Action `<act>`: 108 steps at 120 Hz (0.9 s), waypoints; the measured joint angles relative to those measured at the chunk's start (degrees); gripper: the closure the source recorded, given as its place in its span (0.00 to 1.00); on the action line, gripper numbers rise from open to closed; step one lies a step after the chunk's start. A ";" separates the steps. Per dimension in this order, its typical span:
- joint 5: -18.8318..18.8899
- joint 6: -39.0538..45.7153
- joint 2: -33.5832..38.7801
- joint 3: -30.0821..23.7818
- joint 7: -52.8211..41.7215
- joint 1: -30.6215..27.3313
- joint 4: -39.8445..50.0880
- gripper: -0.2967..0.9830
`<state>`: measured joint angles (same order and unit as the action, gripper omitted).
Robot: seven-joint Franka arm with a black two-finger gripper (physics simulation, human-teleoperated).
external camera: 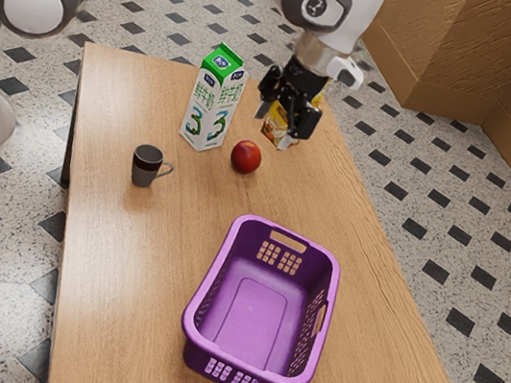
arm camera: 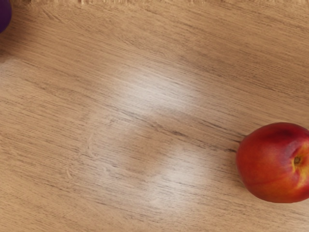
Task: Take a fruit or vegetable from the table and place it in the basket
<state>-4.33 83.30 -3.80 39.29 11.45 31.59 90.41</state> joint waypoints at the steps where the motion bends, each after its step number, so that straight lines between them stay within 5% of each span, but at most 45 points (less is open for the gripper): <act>1: 0.01 0.36 0.28 0.01 0.26 0.11 0.77 0.23; 39: 1.81 11.02 2.19 3.58 7.92 -0.12 11.73 0.23; 108: 6.07 18.34 2.18 4.12 13.47 -0.11 15.38 0.23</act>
<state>1.74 101.64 -1.61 43.42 24.91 31.48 105.79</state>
